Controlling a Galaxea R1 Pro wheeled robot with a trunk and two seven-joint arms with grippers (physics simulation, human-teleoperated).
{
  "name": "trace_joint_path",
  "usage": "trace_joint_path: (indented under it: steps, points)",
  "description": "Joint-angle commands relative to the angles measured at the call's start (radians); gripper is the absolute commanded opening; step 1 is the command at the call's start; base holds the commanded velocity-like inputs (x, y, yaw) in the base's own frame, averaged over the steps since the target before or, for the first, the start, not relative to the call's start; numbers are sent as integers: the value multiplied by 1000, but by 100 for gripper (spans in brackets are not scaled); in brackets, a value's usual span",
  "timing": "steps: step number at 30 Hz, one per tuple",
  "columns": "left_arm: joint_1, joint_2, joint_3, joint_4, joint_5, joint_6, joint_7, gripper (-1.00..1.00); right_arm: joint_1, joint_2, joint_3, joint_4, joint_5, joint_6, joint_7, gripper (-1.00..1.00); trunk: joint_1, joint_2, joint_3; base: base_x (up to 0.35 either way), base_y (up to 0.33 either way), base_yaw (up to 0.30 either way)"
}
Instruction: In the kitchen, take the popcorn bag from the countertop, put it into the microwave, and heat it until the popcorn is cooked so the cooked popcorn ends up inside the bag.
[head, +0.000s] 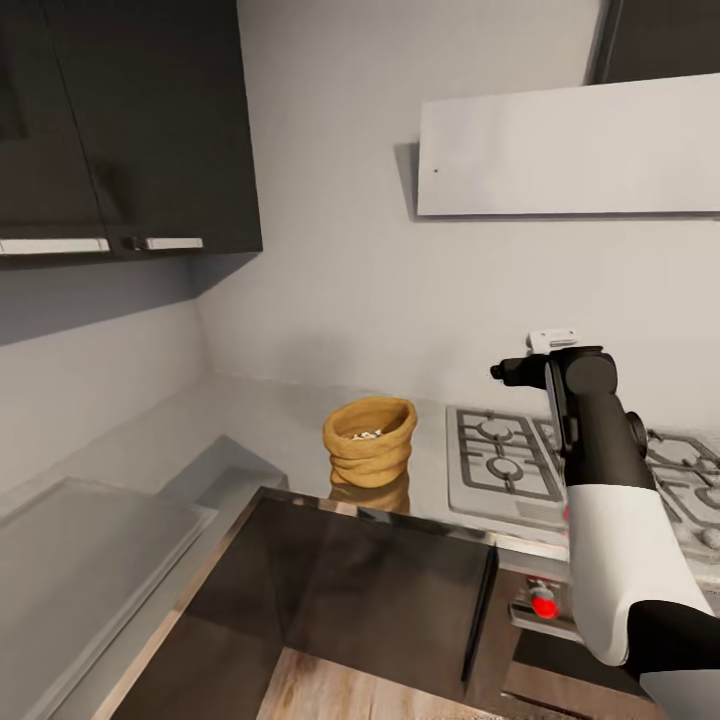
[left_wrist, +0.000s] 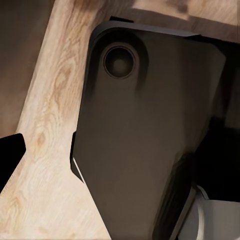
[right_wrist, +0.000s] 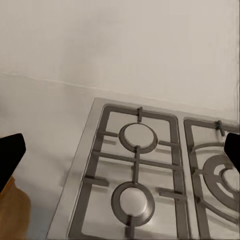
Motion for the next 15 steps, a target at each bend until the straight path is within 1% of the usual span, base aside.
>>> trace_joint_path:
  steps: [1,7,9,15]
  points:
    - [0,0,-1,-2,6,-2,3,100,-1,1,0,-1,9,3,11,100,0,-1,-1,0,0,-245]
    - [0,0,-1,-2,6,-2,3,100,-1,4,0,-1,6,3,15,100,0,-1,-1,0,0,-228]
    - [0,0,-1,-2,5,-2,3,100,-1,3,-1,-1,6,3,13,100,0,-1,-1,0,149,-24]
    - [0,0,-1,-2,5,-2,3,100,-1,3,-1,-1,15,3,10,100,0,-1,-1,0,243,-2]
